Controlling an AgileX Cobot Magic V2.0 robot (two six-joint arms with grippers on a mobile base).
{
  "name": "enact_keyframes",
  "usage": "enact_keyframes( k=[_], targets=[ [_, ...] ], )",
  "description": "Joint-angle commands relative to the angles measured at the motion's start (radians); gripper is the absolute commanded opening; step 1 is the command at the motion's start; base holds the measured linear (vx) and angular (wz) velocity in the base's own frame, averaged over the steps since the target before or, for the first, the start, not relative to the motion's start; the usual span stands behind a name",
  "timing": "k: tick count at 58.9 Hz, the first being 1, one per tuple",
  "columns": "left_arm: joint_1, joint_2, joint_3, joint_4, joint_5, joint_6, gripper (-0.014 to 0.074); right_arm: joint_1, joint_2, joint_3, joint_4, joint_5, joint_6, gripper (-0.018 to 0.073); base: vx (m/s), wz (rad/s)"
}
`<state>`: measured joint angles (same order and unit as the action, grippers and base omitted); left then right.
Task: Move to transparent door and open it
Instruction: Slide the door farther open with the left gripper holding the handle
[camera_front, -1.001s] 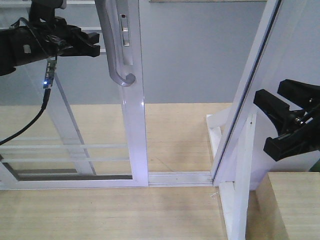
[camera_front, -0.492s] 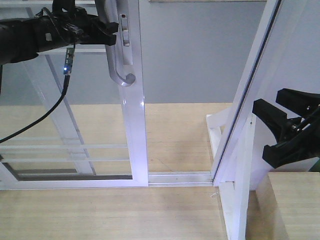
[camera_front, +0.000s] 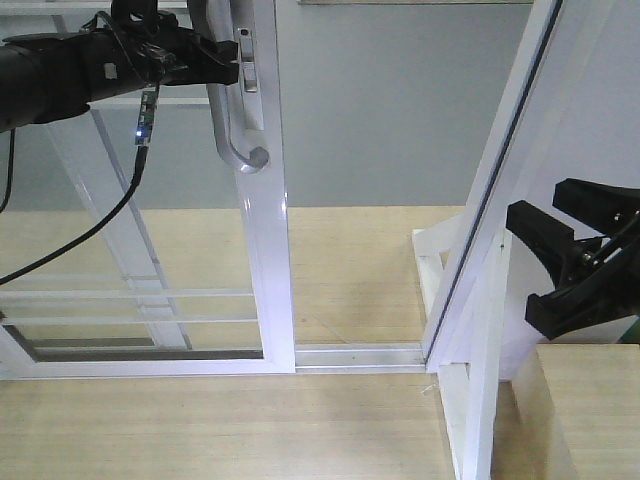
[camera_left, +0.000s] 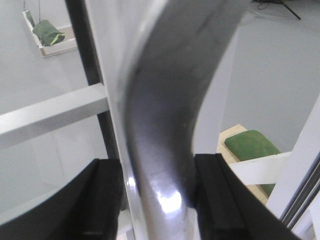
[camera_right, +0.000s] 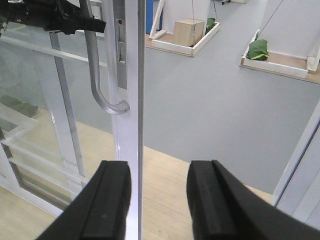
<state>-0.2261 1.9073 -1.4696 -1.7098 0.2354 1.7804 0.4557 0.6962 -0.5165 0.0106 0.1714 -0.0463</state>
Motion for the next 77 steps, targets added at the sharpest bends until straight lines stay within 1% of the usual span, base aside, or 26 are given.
enact_keyframes(
  k=[1,11,14,20,28,35,42,47,53,61,69,72,74,77],
  targets=[
    [0.018,-0.083,-0.038,-0.062,-0.116,-0.035,0.0417,-0.004,0.001,-0.032,-0.011,-0.078,-0.01,0.0363,0.0,0.0],
    [0.018,-0.107,-0.037,-0.05,-0.207,-0.027,0.0417,-0.004,0.001,-0.032,-0.011,-0.078,-0.01,0.0363,0.0,0.0],
    [0.018,-0.113,-0.036,-0.033,-0.226,-0.027,0.0417,-0.004,0.001,-0.032,-0.011,-0.079,-0.01,0.0363,0.0,0.0],
    [0.018,-0.131,-0.025,-0.007,-0.235,-0.027,0.0417,-0.004,0.001,-0.032,-0.011,-0.079,-0.01,0.0363,0.0,0.0],
    [0.019,-0.167,0.036,-0.005,-0.235,-0.027,0.0417,-0.004,0.001,-0.032,-0.011,-0.079,-0.009,0.0363,0.0,0.0],
    [0.041,-0.192,0.111,-0.005,-0.222,-0.027,0.0417,-0.004,0.001,-0.032,-0.011,-0.079,-0.009,0.0363,0.0,0.0],
    [0.076,-0.213,0.17,0.002,-0.22,-0.027,0.0417,-0.004,0.001,-0.032,-0.011,-0.079,-0.009,0.0363,0.0,0.0],
    [0.107,-0.22,0.192,0.054,-0.221,-0.017,0.0417,-0.004,0.001,-0.032,-0.011,-0.079,-0.009,0.0363,0.0,0.0],
    [0.145,-0.22,0.193,0.078,-0.218,-0.007,0.0417,-0.004,0.001,-0.032,-0.011,-0.079,-0.007,0.0363,0.0,0.0],
    [0.186,-0.232,0.194,0.077,-0.105,-0.012,0.0415,-0.004,0.001,-0.032,-0.011,-0.079,-0.005,0.0363,0.0,0.0],
    [0.187,-0.238,0.194,0.069,0.02,-0.015,0.0415,-0.004,0.001,-0.032,-0.011,-0.079,-0.005,0.0363,0.0,0.0],
    [0.187,-0.238,0.194,0.07,0.071,-0.041,0.0415,-0.004,0.001,-0.032,-0.011,-0.079,-0.005,0.0363,0.0,0.0],
    [0.187,-0.238,0.194,0.07,0.094,-0.051,0.0415,-0.004,0.001,-0.032,-0.011,-0.079,-0.005,0.0363,0.0,0.0],
    [0.187,-0.238,0.194,0.07,0.095,-0.057,0.0415,-0.004,0.001,-0.032,-0.011,-0.079,-0.005,0.0363,0.0,0.0]
  ],
)
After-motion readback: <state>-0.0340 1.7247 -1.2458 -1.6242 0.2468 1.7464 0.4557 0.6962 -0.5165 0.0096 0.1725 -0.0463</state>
